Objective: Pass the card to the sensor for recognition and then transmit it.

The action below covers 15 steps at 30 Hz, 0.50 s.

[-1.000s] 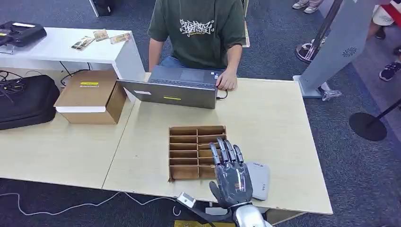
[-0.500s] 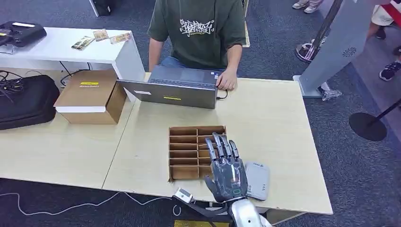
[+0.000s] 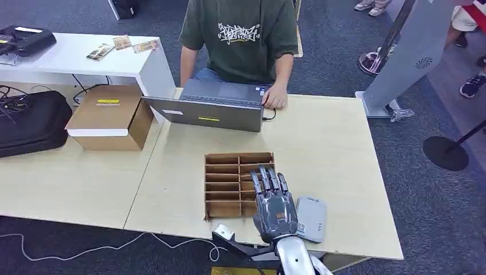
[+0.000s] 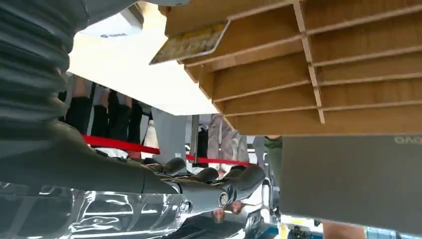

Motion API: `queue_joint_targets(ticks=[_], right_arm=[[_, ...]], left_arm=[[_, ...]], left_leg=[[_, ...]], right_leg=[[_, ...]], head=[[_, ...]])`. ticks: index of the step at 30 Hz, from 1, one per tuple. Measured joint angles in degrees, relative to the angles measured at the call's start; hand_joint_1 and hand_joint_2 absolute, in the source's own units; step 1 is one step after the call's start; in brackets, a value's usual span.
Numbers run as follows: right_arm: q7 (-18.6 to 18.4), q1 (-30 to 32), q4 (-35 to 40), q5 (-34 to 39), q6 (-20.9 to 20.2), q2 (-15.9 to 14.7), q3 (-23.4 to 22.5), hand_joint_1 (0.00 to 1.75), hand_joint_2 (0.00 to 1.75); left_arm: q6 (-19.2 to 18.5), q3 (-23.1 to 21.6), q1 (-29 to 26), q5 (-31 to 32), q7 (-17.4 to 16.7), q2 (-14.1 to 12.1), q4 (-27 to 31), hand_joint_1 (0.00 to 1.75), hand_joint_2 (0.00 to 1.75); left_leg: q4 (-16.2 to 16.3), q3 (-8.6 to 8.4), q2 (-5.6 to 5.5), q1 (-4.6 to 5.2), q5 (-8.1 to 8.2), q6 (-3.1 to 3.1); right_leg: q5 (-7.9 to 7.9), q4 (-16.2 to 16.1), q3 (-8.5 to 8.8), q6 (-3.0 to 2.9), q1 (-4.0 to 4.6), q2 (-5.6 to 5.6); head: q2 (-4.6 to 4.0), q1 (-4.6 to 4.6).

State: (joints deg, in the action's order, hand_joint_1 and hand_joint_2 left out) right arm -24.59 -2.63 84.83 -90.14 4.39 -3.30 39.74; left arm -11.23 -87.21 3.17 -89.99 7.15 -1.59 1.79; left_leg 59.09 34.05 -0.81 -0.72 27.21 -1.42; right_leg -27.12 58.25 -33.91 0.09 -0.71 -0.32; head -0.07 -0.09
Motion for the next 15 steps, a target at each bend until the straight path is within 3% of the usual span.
queue_joint_targets(ticks=[15], right_arm=[[-2.6,-2.4,-1.1,0.0,-2.4,-3.3,3.3,0.00,1.75]], left_arm=[[0.3,0.0,0.0,0.1,0.0,-0.5,0.0,0.00,0.00]], left_leg=[[0.0,-0.01,0.00,0.00,0.00,0.00]], right_leg=[[0.00,0.0,0.00,0.00,0.00,0.01]], head=[[-0.02,0.00]])
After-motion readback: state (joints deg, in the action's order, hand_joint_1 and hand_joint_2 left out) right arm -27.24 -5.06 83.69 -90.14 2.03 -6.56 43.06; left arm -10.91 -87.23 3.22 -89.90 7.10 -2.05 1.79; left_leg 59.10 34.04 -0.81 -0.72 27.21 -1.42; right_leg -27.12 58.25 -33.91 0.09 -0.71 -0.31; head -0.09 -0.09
